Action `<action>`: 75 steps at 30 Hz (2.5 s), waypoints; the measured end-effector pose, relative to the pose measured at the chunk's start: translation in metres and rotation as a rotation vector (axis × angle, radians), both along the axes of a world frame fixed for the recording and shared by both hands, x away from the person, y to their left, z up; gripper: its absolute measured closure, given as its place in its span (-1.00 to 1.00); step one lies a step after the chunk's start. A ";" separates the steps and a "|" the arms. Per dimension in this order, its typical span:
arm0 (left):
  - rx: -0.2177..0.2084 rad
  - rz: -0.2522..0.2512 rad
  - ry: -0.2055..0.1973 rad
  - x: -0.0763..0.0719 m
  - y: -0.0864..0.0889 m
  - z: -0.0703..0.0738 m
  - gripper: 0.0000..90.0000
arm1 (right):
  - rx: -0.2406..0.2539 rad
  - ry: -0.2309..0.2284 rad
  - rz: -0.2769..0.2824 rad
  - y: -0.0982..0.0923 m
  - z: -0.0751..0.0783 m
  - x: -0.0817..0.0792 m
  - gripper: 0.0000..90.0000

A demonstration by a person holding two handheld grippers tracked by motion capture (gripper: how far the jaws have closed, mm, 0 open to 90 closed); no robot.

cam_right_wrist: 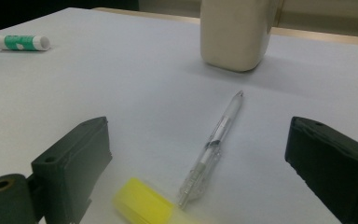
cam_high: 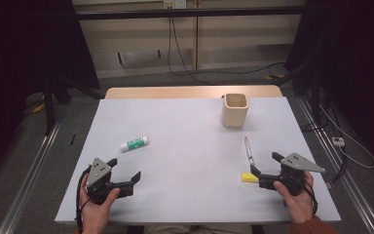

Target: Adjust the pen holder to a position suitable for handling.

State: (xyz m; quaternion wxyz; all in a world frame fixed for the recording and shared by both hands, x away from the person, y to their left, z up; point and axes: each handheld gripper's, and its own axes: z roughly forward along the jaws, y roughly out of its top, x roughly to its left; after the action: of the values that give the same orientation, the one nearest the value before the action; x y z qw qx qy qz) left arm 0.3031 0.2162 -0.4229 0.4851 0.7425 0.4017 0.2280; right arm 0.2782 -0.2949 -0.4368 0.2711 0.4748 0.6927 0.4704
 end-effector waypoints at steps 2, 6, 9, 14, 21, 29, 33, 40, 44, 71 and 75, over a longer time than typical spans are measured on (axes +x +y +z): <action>0.000 0.001 0.003 0.000 0.000 0.000 -0.88 | 0.004 0.001 -0.001 -0.001 0.000 0.000 -0.86; 0.004 -0.006 0.009 0.001 -0.001 -0.001 -0.88 | 0.012 0.016 0.014 -0.001 0.000 0.002 -0.86; 0.000 -0.008 0.011 0.001 -0.002 -0.001 -0.88 | 0.015 0.031 0.033 0.000 0.000 0.004 -0.86; 0.011 -0.015 0.015 0.000 -0.002 -0.002 -0.88 | -0.007 0.039 0.018 0.000 0.005 0.008 -0.84; 0.014 -0.025 0.021 -0.001 -0.003 -0.002 -0.88 | -0.012 0.103 0.043 0.003 0.014 0.023 -0.82; 0.028 -0.010 0.022 0.000 -0.002 -0.002 -0.88 | -0.032 0.077 0.037 0.002 0.033 0.044 -0.86; 0.032 -0.010 0.024 0.000 -0.002 -0.003 -0.88 | -0.046 0.056 0.034 0.000 0.041 0.061 -0.81; 0.036 -0.008 0.022 0.001 -0.002 -0.003 -0.88 | -0.068 0.069 0.044 -0.005 0.054 0.097 -0.76; 0.033 -0.011 0.026 0.001 -0.003 -0.004 -0.88 | -0.067 0.091 0.073 -0.008 0.065 0.121 -0.78; 0.034 -0.039 0.036 0.000 -0.004 -0.004 -0.88 | -0.157 0.143 0.221 0.000 0.084 0.243 -0.49; 0.034 -0.044 0.033 0.000 -0.005 -0.004 -0.88 | -0.158 0.201 0.199 -0.001 0.076 0.257 -0.47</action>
State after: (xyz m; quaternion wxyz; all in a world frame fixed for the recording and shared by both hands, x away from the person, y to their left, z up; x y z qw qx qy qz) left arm 0.3027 0.2115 -0.4266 0.4706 0.7631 0.3893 0.2116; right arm 0.5356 -0.2962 -0.3606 0.1891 0.4255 0.7948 0.3893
